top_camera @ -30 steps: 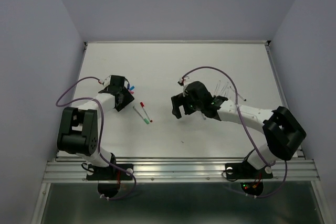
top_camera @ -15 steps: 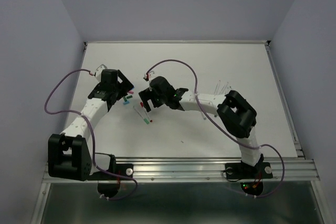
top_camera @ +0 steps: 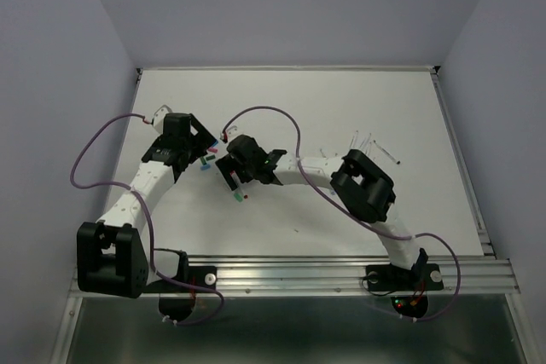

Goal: Open the pen caps

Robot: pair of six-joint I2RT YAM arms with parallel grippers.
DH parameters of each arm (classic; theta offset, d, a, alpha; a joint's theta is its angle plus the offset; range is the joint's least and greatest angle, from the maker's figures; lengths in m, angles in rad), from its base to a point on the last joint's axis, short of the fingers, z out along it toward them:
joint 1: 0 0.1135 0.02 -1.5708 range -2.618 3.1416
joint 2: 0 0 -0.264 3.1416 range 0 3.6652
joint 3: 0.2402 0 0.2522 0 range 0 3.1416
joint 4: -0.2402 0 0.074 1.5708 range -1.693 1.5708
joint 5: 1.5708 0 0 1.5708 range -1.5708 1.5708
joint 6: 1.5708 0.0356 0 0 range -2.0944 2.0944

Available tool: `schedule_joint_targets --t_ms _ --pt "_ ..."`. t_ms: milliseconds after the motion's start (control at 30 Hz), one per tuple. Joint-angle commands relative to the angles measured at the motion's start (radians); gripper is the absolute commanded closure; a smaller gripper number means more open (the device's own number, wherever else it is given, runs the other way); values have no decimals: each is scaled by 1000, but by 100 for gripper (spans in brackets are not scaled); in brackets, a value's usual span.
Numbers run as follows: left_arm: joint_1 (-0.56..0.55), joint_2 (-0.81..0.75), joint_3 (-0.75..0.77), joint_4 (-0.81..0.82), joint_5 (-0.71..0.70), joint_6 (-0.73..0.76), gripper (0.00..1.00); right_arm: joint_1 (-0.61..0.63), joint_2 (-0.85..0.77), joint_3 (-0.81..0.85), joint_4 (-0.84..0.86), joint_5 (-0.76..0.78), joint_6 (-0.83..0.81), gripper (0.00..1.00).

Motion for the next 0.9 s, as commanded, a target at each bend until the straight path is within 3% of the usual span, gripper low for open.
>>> schedule_joint_targets --t_ms 0,167,200,267,300,367,400,667,867 --pt "0 -38 -9 7 -35 0 1 8 3 7 -25 44 32 9" --pt "2 -43 -5 7 -35 2 1 8 -38 -116 -25 46 79 37" --pt "3 -41 -5 7 -33 2 1 8 -49 -139 -22 49 90 53" --pt "2 -41 -3 9 -23 3 1 8 -84 -206 -14 50 113 68" --pt "3 -41 -5 12 -18 8 1 8 -98 -231 7 52 119 81" --pt "2 -37 -5 24 14 15 1 8 -136 -294 27 55 129 89" --pt "0 -30 -12 60 110 43 1 8 -206 -366 96 59 124 98" --pt "-30 -58 -75 247 426 89 1 -26 -388 -477 265 -31 61 99" --pt "-95 -67 -109 384 577 55 1 -61 -567 -581 384 -127 49 99"
